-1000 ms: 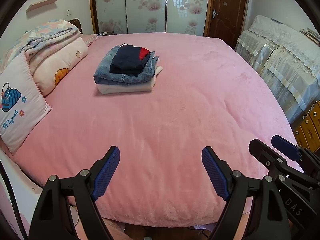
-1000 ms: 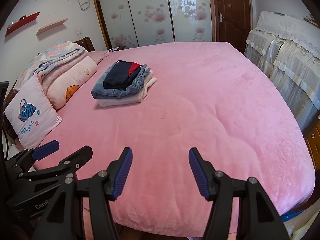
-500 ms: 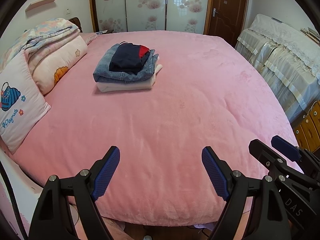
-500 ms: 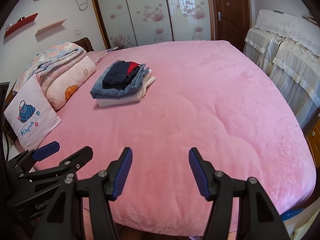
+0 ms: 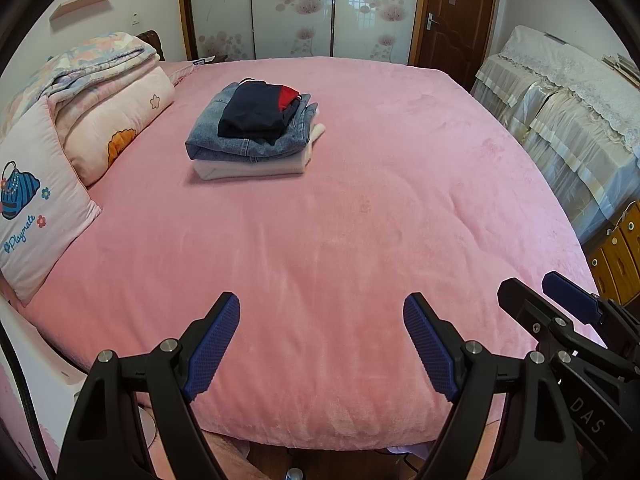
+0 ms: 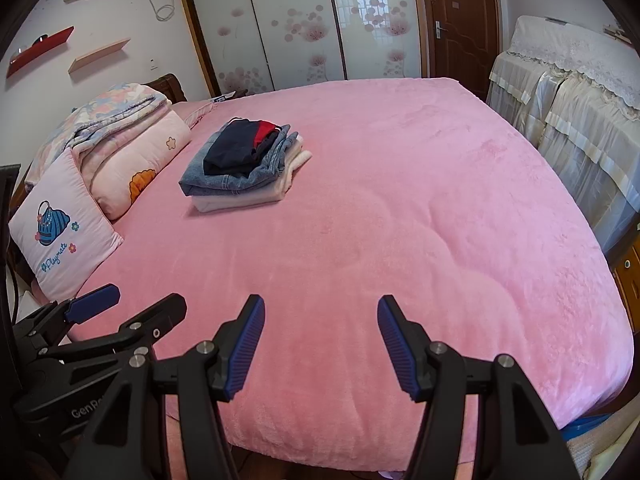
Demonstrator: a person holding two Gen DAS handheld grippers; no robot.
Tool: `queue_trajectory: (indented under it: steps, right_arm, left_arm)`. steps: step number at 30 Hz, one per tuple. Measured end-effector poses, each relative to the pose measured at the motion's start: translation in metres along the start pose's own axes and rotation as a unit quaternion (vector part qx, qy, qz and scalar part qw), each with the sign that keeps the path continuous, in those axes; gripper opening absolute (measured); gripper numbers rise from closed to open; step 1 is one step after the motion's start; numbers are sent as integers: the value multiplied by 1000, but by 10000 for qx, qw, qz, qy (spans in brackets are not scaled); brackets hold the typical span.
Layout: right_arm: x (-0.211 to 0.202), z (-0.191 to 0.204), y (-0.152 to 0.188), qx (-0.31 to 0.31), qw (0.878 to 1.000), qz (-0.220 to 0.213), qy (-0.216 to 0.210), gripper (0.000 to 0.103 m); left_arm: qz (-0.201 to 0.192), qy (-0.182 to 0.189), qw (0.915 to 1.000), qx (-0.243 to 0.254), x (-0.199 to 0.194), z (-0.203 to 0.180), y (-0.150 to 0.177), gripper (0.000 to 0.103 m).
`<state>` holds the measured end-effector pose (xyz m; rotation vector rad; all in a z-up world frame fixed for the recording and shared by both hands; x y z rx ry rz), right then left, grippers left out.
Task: Fold large clothes
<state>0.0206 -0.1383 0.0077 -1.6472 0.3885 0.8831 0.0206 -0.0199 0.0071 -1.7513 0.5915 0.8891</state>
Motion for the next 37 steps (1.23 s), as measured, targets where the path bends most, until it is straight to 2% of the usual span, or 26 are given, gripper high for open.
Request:
queue_trajectory:
  steps: [37]
  right_arm:
    - [1,-3,1,13,10000,23,-4,59]
  left_arm:
    - [131,-35,9999,-63,5,3,11,83]
Point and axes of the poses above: each gripper's, at about its wrist camera, not at the fingertips, and x roughly the way its jaws point, z to its left, y to its underside, the point moved 10 cm from there along x, roughly the way its jaws point, and after that the axes turned 15 degrees about -x, right-handed, at the moved point
